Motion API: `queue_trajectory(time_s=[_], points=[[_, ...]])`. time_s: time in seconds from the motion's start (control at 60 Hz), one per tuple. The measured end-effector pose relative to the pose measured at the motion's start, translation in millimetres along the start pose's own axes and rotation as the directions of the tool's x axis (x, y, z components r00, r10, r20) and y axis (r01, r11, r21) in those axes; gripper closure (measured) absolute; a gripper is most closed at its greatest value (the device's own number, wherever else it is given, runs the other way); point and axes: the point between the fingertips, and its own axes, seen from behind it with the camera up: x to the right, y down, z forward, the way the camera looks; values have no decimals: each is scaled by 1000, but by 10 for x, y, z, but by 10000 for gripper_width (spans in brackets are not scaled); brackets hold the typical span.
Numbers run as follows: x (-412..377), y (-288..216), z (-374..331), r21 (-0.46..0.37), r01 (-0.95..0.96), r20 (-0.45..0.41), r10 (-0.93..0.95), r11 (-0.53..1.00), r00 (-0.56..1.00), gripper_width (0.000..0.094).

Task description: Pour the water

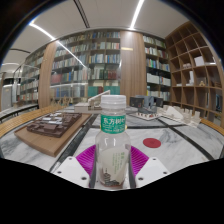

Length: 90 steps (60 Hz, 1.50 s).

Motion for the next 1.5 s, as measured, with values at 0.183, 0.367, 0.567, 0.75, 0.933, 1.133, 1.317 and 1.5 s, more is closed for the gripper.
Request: queue_trajectory(time_s=[0.183,0.367,0.567,0.75,0.933,1.133,1.317,1.5], points=[[-321,-127,-89,5,9,71,-10,1000,997,529],[-1104,-830,-166,26,-242,295,224,970,929,529],[-1623,-1854,28,-192,-756,534,713,626,455,531],[-1431,-2168,511,-421,-897,478,873,131,-97,533],[-1036,-1861,1015,-527,-786,317,783,-323,-535,532],[-903,-1512,959,-540,-695,218,719,-474,-660,532],[-1008,-1882,884,-578,-759,279,801,-301,-530,533],[-522,-2335,686,-332,-912,500,865,240,45,532]])
